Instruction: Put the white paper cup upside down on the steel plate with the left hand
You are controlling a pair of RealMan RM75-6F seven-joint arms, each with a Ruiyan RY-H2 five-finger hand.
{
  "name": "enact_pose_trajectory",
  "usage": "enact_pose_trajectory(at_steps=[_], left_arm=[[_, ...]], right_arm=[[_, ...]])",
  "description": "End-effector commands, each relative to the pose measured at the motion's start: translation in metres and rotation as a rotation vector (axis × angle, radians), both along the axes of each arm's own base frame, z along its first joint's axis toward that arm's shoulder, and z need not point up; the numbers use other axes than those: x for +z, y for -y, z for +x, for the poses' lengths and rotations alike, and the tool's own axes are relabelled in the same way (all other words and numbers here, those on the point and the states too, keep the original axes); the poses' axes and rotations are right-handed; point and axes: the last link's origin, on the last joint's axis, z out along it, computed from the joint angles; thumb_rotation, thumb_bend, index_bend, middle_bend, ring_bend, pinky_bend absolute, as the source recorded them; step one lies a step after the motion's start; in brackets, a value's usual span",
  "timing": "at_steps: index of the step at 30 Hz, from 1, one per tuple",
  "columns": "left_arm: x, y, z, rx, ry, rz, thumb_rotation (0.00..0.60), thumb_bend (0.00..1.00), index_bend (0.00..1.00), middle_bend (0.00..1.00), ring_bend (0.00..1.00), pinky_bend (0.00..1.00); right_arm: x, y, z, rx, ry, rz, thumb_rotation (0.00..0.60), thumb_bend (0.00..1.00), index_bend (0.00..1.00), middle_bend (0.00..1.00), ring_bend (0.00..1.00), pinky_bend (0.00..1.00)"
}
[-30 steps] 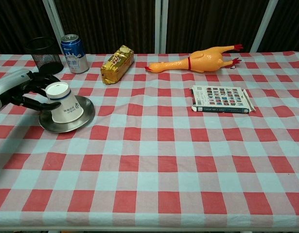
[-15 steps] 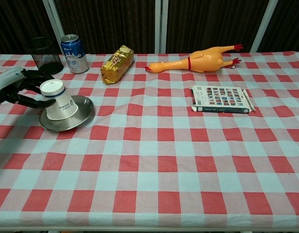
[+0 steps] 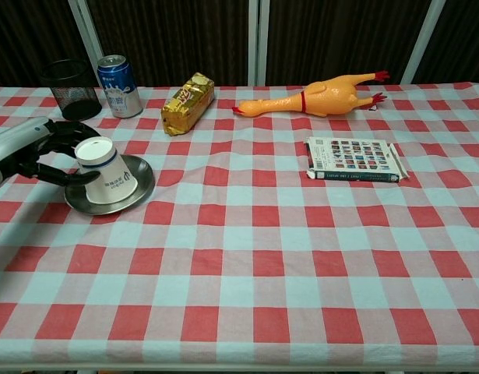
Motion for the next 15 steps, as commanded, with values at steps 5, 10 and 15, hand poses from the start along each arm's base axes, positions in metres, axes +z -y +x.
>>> enact_pose_trajectory(at_steps=[5,10,15], left_arm=[[0.005,-0.007,-0.009,0.043,0.011,0.031,0.6,0.34,0.45,0.37,0.26,0.23],[-0.004,0.01,0.003,-0.014,0.039,-0.027,0.6,0.33,0.45,0.37,0.25,0.22],[-0.004,0.005,0.003,-0.01,0.016,-0.022,0.6,0.33,0.45,0.36,0.24,0.21]], right_arm=[[-0.002,0.0,0.0,0.0,0.002,0.009,0.6,0.12,0.08,0.11,0.0,0.0],[-0.002,0.0,0.0,-0.001,0.002,0.006,0.6,0.12,0.08,0.11,0.0,0.0],[0.001,0.001,0.001,0.001,-0.003,-0.002,0.6,0.12,0.08,0.11,0.0,0.0]])
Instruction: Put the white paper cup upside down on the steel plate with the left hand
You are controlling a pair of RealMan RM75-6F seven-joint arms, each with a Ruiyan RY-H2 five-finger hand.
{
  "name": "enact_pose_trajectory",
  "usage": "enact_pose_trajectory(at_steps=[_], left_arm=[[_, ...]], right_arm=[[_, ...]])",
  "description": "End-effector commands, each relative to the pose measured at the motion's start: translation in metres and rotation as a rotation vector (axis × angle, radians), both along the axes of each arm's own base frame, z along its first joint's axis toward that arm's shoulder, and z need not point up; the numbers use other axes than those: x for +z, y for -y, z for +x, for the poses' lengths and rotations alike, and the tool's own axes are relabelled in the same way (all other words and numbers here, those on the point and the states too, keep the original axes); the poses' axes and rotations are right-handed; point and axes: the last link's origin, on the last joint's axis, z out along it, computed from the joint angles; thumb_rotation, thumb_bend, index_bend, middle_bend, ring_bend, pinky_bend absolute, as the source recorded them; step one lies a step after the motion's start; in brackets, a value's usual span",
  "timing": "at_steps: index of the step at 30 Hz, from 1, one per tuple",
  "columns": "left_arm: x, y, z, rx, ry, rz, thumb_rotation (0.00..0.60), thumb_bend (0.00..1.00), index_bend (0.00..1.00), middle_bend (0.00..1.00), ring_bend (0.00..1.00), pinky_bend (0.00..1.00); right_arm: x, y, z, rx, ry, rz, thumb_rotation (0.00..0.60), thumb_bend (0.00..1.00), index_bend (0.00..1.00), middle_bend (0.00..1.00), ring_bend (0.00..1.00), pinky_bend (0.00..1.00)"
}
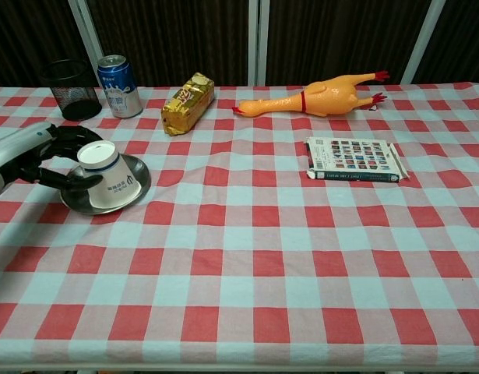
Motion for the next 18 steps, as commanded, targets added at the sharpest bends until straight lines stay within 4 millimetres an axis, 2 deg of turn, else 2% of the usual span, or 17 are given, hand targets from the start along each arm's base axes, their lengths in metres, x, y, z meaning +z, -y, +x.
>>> enact_pose_trajectory(at_steps=[1,6,13,18], left_arm=[[0.006,-0.011,-0.004,0.027,-0.015,0.042,0.6,0.33,0.45,0.36,0.24,0.21],[0.017,-0.027,-0.012,0.085,-0.002,0.08,0.6,0.33,0.45,0.36,0.24,0.21],[0.037,-0.027,-0.015,0.108,0.085,0.13,0.6,0.33,0.45,0.36,0.24,0.21],[0.056,-0.044,-0.034,0.192,0.059,0.204,0.6,0.33,0.45,0.36,0.24,0.21]], right_arm=[[0.001,0.0,0.0,-0.001,-0.002,-0.004,0.6,0.13,0.08,0.11,0.0,0.0],[0.001,-0.001,-0.001,-0.004,0.002,-0.007,0.6,0.12,0.08,0.11,0.0,0.0],[0.002,-0.002,-0.002,-0.001,0.004,-0.011,0.6,0.12,0.08,0.11,0.0,0.0],[0.001,-0.001,-0.001,0.006,0.002,-0.006,0.6,0.12,0.08,0.11,0.0,0.0]])
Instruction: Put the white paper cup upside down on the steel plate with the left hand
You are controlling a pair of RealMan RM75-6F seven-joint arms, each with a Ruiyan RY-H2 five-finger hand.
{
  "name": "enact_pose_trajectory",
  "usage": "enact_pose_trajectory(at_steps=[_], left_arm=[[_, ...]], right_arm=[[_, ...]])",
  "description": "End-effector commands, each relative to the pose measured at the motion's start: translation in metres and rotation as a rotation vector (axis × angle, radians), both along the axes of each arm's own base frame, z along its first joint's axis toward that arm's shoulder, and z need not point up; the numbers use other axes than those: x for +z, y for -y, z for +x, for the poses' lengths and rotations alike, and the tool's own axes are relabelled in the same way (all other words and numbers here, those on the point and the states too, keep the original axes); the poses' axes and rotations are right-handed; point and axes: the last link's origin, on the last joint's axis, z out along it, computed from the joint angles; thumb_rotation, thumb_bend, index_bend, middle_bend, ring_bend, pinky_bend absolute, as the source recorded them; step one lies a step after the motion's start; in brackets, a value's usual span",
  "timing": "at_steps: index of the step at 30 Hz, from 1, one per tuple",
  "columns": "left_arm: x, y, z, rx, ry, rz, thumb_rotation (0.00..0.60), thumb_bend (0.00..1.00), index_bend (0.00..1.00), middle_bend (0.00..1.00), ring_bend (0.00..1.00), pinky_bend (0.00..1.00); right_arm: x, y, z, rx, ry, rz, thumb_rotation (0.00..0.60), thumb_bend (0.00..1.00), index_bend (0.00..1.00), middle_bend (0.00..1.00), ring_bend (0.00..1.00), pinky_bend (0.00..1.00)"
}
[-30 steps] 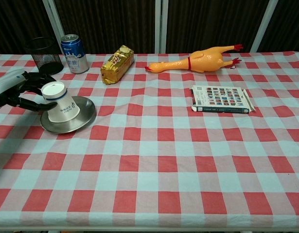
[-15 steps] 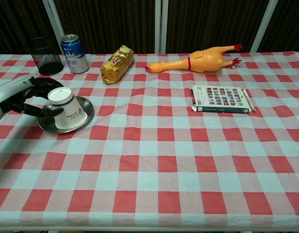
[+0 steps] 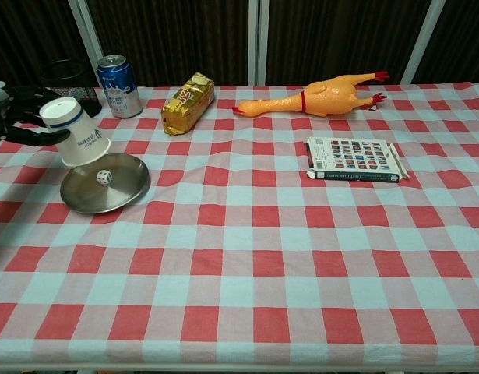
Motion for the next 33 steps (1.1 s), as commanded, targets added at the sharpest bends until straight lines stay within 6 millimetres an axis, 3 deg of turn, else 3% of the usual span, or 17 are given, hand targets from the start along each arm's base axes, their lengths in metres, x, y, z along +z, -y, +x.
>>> enact_pose_trajectory(at_steps=[1,7,12,16,22,26,33], left_arm=[[0.01,-0.013,-0.018,0.079,-0.036,0.029,0.6,0.33,0.45,0.36,0.24,0.21],[0.001,-0.024,-0.035,0.157,-0.087,-0.026,0.6,0.33,0.43,0.32,0.19,0.17],[-0.001,-0.022,-0.036,0.145,-0.129,-0.006,0.6,0.26,0.24,0.15,0.07,0.06],[0.017,-0.016,-0.032,0.103,-0.136,0.065,0.6,0.22,0.17,0.06,0.03,0.04],[0.064,0.015,-0.043,0.044,-0.272,0.111,0.6,0.19,0.17,0.06,0.03,0.04],[0.096,0.044,-0.063,0.057,-0.491,0.124,0.6,0.19,0.17,0.07,0.03,0.05],[0.124,0.099,-0.08,0.072,-0.79,0.126,0.6,0.19,0.17,0.07,0.03,0.02]], right_arm=[[-0.001,0.0,0.0,0.001,0.003,0.002,0.6,0.12,0.08,0.11,0.0,0.0],[-0.002,0.0,-0.001,-0.004,0.005,0.005,0.6,0.12,0.08,0.11,0.0,0.0],[-0.001,-0.001,0.0,-0.003,0.003,-0.002,0.6,0.12,0.08,0.11,0.0,0.0],[0.002,-0.003,0.0,-0.005,0.0,-0.01,0.6,0.12,0.08,0.11,0.0,0.0],[0.004,-0.006,-0.006,-0.033,0.012,-0.021,0.6,0.12,0.08,0.11,0.0,0.0],[0.001,-0.005,-0.012,-0.055,0.034,-0.007,0.6,0.13,0.08,0.11,0.0,0.0],[-0.005,0.001,-0.009,-0.031,0.042,0.012,0.6,0.13,0.08,0.1,0.0,0.0]])
